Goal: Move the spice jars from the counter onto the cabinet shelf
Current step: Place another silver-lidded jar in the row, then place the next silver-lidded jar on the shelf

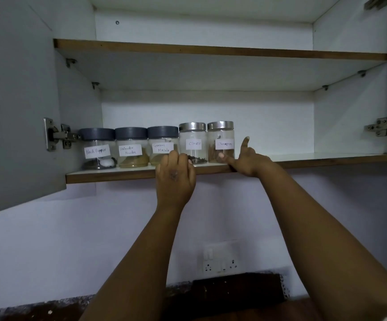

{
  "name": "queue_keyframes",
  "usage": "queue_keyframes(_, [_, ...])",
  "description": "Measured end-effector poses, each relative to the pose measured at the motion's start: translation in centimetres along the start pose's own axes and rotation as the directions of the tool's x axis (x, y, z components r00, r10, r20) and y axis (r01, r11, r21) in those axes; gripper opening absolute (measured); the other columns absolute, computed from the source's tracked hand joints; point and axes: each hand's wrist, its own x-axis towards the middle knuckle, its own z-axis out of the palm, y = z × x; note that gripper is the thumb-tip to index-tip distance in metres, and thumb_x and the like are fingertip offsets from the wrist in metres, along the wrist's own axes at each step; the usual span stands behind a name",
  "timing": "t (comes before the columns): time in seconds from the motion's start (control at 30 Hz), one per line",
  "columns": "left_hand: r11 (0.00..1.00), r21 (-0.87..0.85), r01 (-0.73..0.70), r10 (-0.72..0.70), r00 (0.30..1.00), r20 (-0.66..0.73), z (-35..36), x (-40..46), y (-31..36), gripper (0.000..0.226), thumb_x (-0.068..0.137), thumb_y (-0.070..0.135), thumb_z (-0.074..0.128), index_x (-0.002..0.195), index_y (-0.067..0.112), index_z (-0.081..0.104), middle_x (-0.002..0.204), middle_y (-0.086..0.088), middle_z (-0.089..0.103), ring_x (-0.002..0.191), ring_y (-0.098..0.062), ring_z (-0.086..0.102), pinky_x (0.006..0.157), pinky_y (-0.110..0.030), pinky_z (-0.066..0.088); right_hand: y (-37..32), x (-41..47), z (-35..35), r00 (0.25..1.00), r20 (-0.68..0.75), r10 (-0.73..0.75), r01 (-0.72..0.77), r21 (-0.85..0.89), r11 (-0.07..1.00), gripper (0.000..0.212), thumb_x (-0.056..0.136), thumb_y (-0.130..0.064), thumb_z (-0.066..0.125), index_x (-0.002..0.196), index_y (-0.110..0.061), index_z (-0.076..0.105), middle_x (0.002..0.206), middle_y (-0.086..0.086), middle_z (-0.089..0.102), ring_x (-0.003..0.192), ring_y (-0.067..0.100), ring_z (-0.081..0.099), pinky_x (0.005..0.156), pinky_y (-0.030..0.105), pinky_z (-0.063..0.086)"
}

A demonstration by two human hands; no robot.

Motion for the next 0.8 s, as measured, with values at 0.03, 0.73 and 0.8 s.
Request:
queue_keyframes(0.03, [1.0,-0.027,0.014,-0.014,1.0,0.022,-0.3,-0.4,0.2,0.01,0.088,0.016,0.053,0.082,0.008,0.055,0.082,-0.007,0.049,0.074,-0.021,0.045,0.063,-0.036,0.041,0.3,-0.7,0.3,0.999,-0.052,-0.01,0.007,-0.069,0.998,0.105,0.084,-0.08,0.026,0.151,-0.015,-0.022,0.161,0.016,0.013,0.143,0.033,0.028,0.114,0.049,0.025])
queue_keyframes(0.73, [0.792,0.149,0.592,-0.476,0.445,0.758,-15.5,-37.8,-7.3,0.043,0.082,0.026,0.071,0.116,0.002,0.059,0.109,-0.012,0.059,0.104,-0.031,0.056,0.085,-0.039,0.046,9.0,-26.9,36.1,0.989,-0.074,0.132,-0.136,-0.064,0.989,0.075,0.09,-0.044,0.056,0.15,-0.01,0.029,0.155,0.02,0.028,0.146,0.035,0.02,0.117,0.052,0.016])
queue_keyframes(0.8, [0.791,0.174,0.587,-0.461,0.385,0.8,-17.4,-40.3,-7.0,0.046,0.08,0.026,0.07,0.118,0.004,0.058,0.111,-0.008,0.058,0.104,-0.027,0.055,0.083,-0.035,0.043,9.5,-29.3,38.5,0.99,-0.016,0.142,-0.143,-0.114,0.983,0.076,0.087,-0.042,0.061,0.148,-0.007,0.033,0.151,0.023,0.035,0.142,0.039,0.027,0.114,0.055,0.023])
